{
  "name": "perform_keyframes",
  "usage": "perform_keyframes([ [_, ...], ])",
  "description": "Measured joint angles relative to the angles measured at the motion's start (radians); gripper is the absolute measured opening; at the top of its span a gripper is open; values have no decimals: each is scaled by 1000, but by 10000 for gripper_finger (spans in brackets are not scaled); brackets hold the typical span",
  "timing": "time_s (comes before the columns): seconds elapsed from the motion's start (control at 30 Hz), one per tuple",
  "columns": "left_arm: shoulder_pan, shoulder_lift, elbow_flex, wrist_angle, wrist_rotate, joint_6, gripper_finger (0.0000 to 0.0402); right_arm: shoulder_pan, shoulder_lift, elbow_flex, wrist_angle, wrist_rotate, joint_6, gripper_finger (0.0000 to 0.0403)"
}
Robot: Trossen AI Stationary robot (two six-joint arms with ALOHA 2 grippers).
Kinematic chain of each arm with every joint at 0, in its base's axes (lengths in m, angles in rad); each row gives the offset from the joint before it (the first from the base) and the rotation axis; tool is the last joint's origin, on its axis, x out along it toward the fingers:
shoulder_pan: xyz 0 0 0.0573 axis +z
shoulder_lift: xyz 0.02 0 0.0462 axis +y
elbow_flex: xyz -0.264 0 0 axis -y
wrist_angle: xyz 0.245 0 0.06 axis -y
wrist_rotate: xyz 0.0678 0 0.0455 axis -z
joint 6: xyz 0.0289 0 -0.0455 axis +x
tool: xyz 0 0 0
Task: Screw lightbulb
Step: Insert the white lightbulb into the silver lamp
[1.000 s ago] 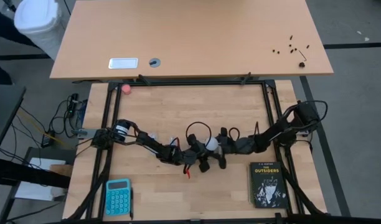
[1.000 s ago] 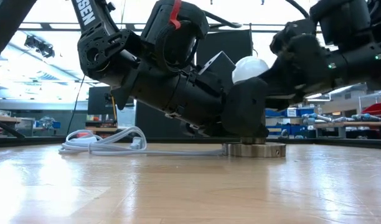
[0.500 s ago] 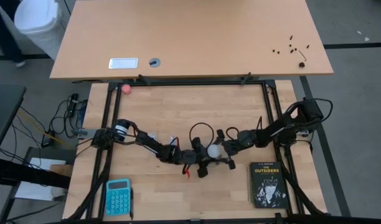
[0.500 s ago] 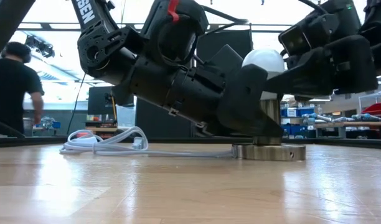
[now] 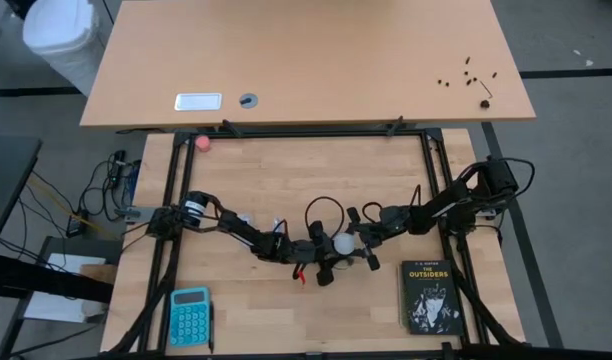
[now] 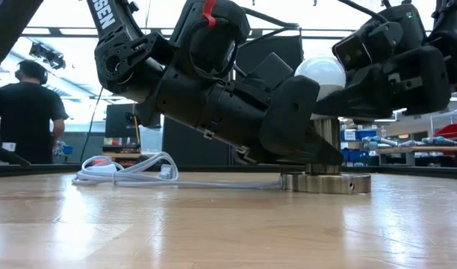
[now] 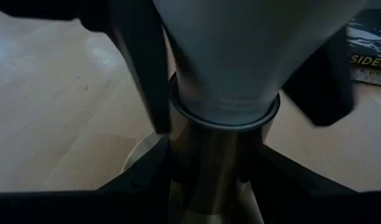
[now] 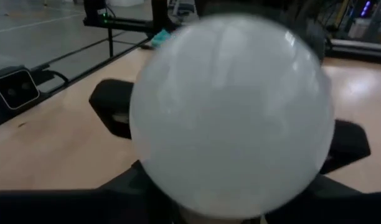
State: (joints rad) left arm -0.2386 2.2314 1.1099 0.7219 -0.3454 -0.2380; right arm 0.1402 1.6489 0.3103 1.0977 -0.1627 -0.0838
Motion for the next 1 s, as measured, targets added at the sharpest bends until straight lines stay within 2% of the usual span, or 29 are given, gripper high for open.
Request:
perform_keyframes([
  [0.23,0,0,0,0,-1,-5,184,0,1,-1,-13,9,48,174],
  [0.43,-1,0,-1,1,-36,-38,184,13,1,-1,-5,94,143,172],
  [0.53,-1,0,-1,2,-57,-46,184,42,1,-1,-2,192,202,171],
  [0.73,-2,0,-2,3,-119,-64,184,130,1,26,-43,459,295,171],
  [1.0,-3,2,-4,30,-196,-94,184,221,1,167,-330,780,445,170],
])
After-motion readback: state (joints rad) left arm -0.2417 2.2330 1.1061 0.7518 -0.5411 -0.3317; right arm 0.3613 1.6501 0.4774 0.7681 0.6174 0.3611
